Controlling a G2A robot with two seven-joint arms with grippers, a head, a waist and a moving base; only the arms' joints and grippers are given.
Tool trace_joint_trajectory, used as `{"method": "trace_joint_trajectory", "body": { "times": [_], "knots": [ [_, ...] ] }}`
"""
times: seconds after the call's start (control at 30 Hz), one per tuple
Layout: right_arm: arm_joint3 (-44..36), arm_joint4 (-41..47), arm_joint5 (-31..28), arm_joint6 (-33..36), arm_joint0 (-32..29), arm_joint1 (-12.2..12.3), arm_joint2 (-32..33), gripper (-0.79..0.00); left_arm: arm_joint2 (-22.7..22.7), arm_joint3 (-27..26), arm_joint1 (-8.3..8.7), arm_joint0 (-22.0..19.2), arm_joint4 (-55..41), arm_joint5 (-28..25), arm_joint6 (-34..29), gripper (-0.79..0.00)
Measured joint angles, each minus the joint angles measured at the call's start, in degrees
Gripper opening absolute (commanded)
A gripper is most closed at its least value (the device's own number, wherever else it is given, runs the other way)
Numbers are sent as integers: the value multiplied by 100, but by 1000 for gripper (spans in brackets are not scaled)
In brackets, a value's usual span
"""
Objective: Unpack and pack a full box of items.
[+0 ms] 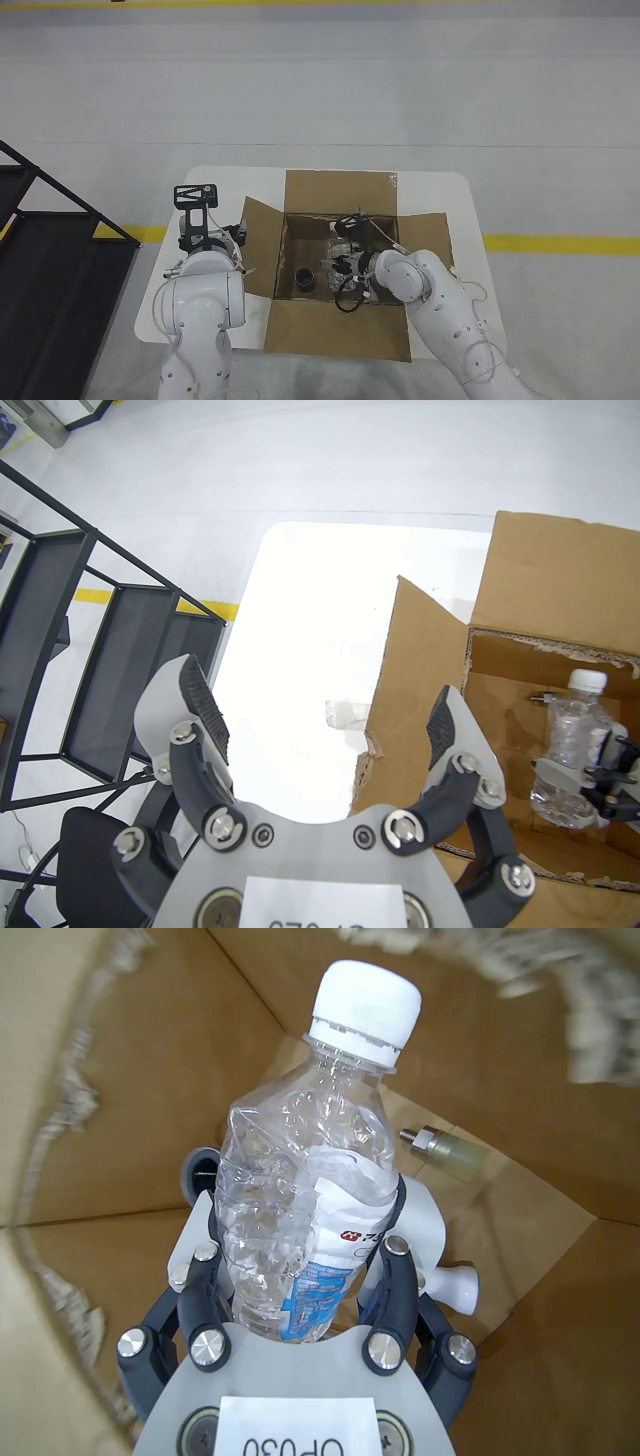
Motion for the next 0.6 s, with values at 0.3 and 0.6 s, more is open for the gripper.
{"method": "trace_joint_trajectory", "body": {
  "times": [0.3,0.6],
  "knots": [
    [-163,1880,-1315,-19,-589,216,1045,-785,0,0,0,0,0,0,0,0],
    [-62,2068,-1417,42,-567,226,1041,-785,0,0,0,0,0,0,0,0]
  ]
}}
